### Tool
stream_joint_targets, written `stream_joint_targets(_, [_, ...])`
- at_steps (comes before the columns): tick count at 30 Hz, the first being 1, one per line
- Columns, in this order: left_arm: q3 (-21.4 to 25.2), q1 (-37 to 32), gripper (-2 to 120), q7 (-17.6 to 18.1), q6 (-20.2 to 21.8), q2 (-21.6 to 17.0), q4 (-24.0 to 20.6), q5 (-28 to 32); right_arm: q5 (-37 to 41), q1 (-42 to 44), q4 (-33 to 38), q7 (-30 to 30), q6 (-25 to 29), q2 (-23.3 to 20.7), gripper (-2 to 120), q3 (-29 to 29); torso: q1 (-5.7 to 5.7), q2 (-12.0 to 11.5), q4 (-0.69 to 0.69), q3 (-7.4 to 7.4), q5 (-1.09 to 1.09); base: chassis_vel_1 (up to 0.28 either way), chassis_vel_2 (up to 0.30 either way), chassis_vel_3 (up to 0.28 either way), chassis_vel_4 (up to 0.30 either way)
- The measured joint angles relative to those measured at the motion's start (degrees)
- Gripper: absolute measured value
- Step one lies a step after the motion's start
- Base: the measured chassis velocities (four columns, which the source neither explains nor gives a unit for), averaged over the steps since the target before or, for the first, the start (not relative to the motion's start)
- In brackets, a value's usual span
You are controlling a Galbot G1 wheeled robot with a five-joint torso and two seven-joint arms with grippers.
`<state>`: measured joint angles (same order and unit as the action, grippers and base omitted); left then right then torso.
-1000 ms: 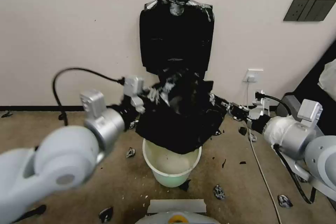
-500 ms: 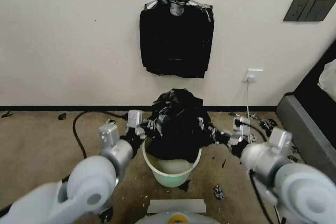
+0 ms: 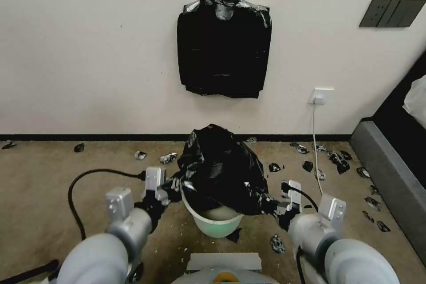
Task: Place a trash bag onto the trash bin.
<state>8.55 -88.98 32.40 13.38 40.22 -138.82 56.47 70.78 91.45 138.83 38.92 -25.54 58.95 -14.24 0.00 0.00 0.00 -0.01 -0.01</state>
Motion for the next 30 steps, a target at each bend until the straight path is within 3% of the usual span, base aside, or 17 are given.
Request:
stream_joint_targets(5, [-3.8, 1.7, 0, 0.0, 0.2, 3.1, 4.3, -3.4, -0.7, -1.5, -3.6, 0.6, 1.6, 2.3, 0, 0.4, 0.01, 0.0, -0.01, 0.01, 0.00, 0.000, 0.000, 0.000, 0.000])
stream_joint_targets(8, [-2.9, -0.2, 0, 0.0, 0.2, 3.2, 4.2, -3.9, -1.2, -0.4, -3.6, 1.8, 2.2, 2.8, 0, 0.2, 0.00, 0.0, 0.00, 0.01, 0.00, 0.000, 0.000, 0.000, 0.000])
stream_joint_targets(15, [0.8, -9.1, 0, -0.5, 0.6, 3.5, 1.9, -7.5, -1.9, 3.3, -0.9, 10.8, 1.2, 4.0, 0, 0.1, 0.00, 0.0, -0.01, 0.00, 0.01, 0.000, 0.000, 0.000, 0.000])
stream_joint_targets(22, [2.5, -15.7, 0, -2.0, 1.0, 3.8, 1.1, -11.4, -1.3, 2.9, -2.1, 13.3, -1.9, 5.1, 0, 1.9, 0.00, 0.0, 0.00, 0.00, 0.01, 0.000, 0.000, 0.000, 0.000])
stream_joint_targets(30, [3.1, -14.1, 0, -3.1, 2.4, 1.7, 4.1, -11.3, 6.1, -0.9, -5.1, 15.0, -5.8, 6.4, 0, 2.9, 0.00, 0.0, -0.01, 0.00, 0.00, 0.000, 0.000, 0.000, 0.000])
